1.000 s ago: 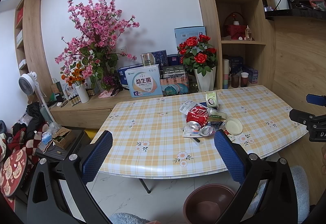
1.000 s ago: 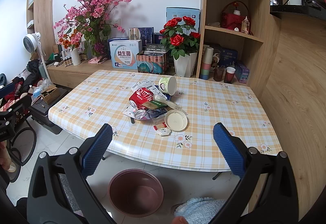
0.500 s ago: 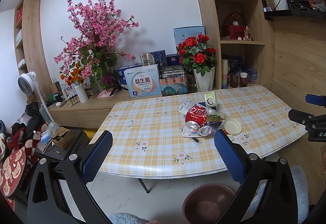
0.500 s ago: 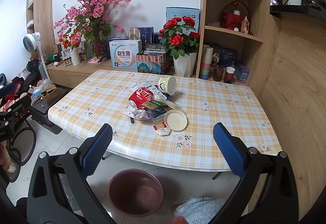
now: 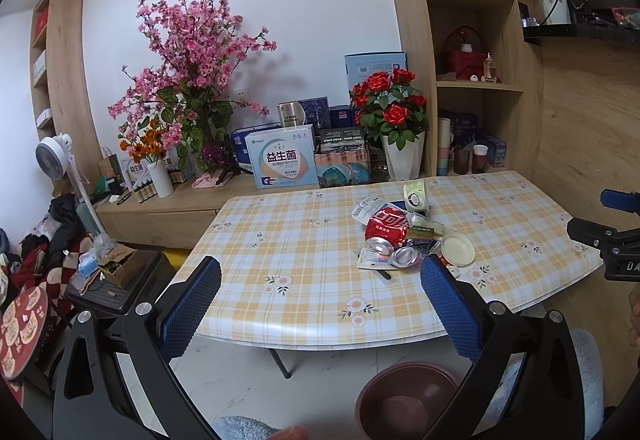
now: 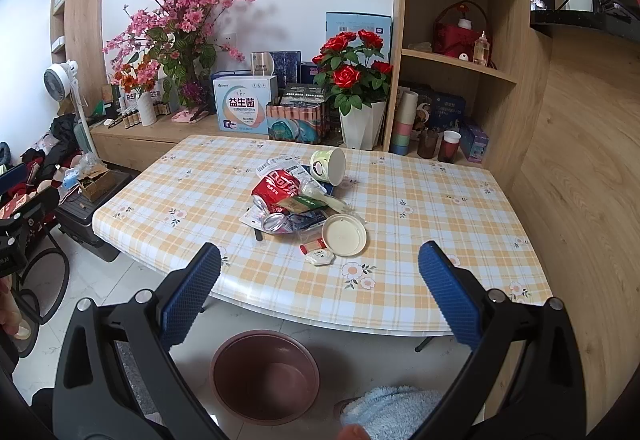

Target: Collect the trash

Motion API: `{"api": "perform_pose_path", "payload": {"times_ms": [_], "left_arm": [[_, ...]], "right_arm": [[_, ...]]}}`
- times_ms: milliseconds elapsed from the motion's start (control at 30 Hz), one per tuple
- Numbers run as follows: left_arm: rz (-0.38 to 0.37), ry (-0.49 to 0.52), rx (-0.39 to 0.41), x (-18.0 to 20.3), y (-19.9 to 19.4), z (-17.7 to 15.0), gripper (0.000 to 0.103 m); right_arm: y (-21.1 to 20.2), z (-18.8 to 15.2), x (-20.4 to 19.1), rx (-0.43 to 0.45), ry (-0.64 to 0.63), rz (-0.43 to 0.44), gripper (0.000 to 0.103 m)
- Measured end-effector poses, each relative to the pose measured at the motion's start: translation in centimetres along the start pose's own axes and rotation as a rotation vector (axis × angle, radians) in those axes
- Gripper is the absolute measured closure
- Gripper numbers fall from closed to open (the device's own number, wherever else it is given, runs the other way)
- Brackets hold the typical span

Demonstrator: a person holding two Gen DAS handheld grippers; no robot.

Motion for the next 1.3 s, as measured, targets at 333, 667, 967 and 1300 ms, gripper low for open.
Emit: {"api": "perform_pose_path", "payload": {"times_ms": [333, 667, 967, 1300], "left_arm": [[-0.065, -0.094, -0.038, -0.4, 3.7, -2.7, 0.005], [-0.098, -0.070, -0.144, 1.7, 9.7, -7.4, 0.005], [-0.080, -0.038, -0.206, 2.5, 12.9, -9.4, 0.005], [-0.093, -0.010, -0.245, 3.9, 15.0, -9.9, 0.005]], "right_arm": [[4.1, -1.5, 2.4, -0.039, 0.034, 0.028, 0.006], [11.2, -5.2, 4.7, -0.143, 0.049, 0.019, 0.005], [14.7, -6.7, 5.4, -0.161, 0.068, 0.030, 0.006], [17.1, -7.0, 8.0, -0.187, 0.081, -0.030, 0.006]]}}
Point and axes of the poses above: each gripper's, at about its wrist camera, not at the fingertips, and y roughly the way its jaws point, x to its right, z to its top, the point moved 7 cm from there along y, roughly the way its jaws point, and after that the axes turned 10 degrees about z, right-handed, at the moved point
